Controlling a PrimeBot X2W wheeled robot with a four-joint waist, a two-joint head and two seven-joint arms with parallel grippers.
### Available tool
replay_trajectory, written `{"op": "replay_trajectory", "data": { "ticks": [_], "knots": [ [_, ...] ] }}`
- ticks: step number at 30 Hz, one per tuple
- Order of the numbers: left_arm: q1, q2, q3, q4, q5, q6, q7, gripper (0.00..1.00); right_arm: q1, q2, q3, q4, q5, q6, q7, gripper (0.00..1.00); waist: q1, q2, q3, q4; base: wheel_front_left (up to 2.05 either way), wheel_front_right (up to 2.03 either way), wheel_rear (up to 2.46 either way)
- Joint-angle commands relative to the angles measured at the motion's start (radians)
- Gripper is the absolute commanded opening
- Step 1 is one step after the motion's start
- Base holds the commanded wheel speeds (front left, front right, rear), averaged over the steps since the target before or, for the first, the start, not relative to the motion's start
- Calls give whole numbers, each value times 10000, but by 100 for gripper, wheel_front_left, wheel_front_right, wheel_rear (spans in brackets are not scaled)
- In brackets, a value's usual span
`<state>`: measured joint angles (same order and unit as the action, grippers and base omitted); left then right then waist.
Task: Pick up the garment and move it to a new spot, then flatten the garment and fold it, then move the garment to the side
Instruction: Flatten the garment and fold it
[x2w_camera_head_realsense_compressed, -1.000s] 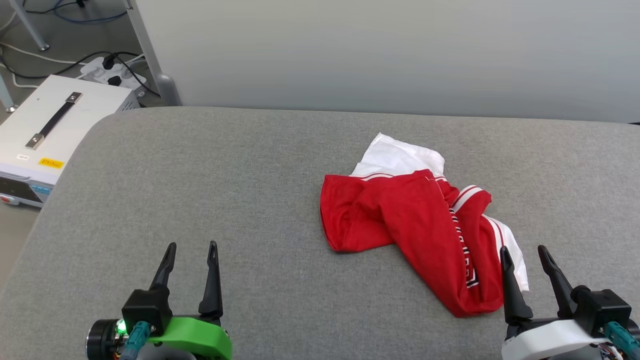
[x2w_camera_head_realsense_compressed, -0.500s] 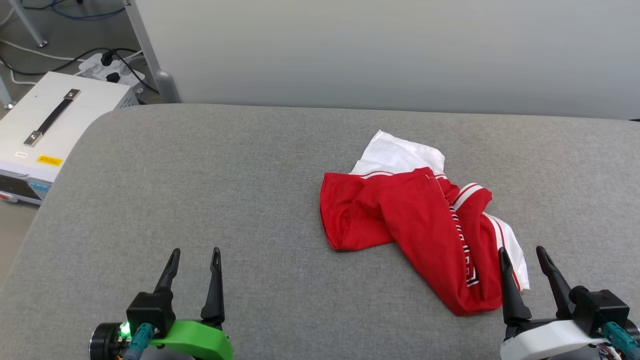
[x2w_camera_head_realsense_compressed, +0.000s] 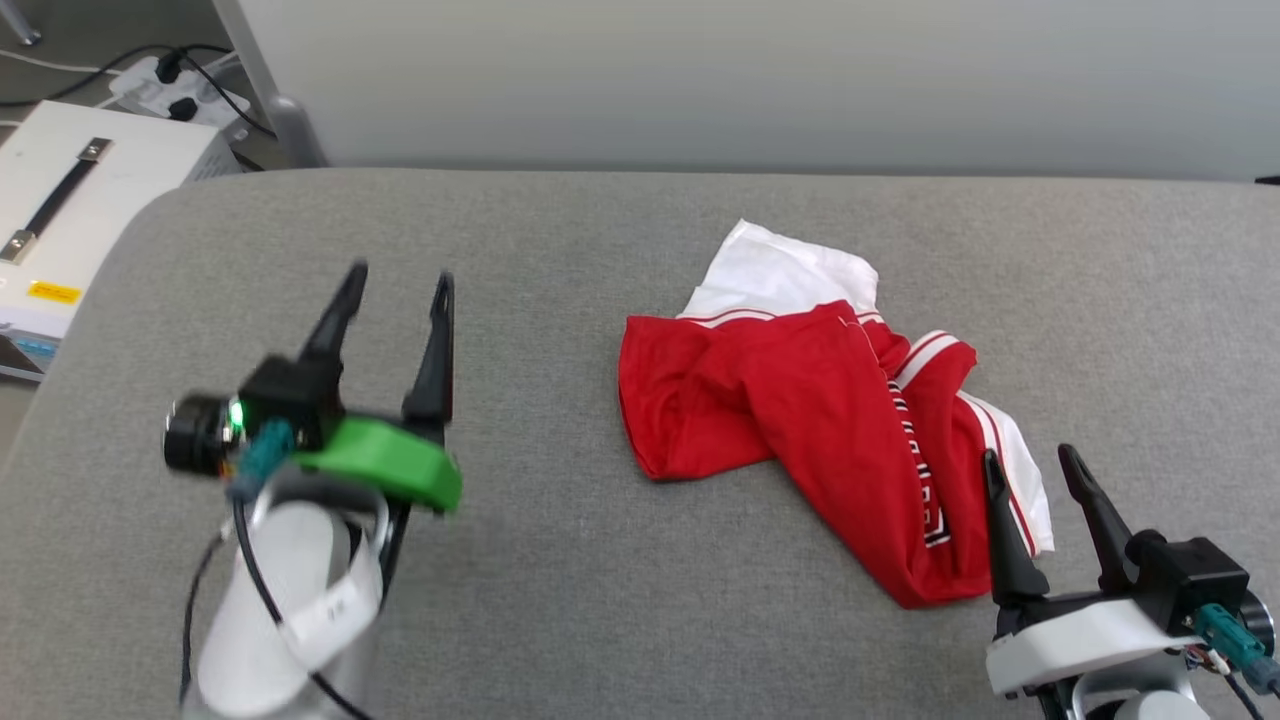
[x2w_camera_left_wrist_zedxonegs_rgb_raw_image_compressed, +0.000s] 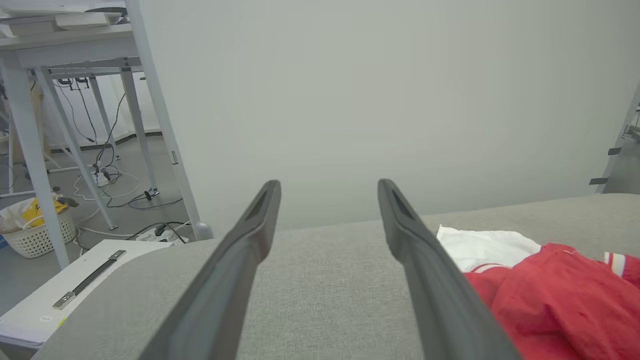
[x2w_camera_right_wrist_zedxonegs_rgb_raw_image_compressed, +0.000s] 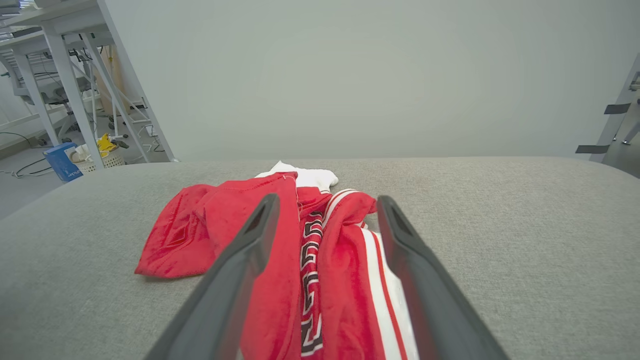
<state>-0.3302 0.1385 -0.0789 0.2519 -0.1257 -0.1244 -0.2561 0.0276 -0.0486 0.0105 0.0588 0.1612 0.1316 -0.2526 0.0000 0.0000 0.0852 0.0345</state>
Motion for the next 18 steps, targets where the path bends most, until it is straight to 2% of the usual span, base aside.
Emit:
{"op": "replay_trajectory", "data": {
  "ticks": [1,6,10,14,18],
  "knots": [
    [-708,245,-328,250,-163,-52,-57,100,-254,-16,31,-74,-44,-9,-92,100,0,0,376,-278,0,0,0],
    [-2891,1015,-1966,1188,-1090,-59,178,100,-591,-16,82,-190,-116,-9,-92,100,0,0,865,-569,0,0,0],
    [-4580,1418,-3389,1787,-1990,-61,980,100,-793,-16,78,-270,-132,-9,-92,100,0,0,1256,-729,0,0,0],
    [-6060,1626,-4899,2316,-3185,-61,2433,100,-1035,-16,138,-322,-137,-9,-92,100,0,0,1659,-881,0,0,0],
    [-7152,1752,-6400,2806,-4540,-62,4597,100,-1284,-16,228,-356,-87,-9,-92,100,0,0,2015,-1048,0,0,0]
  ]
}}
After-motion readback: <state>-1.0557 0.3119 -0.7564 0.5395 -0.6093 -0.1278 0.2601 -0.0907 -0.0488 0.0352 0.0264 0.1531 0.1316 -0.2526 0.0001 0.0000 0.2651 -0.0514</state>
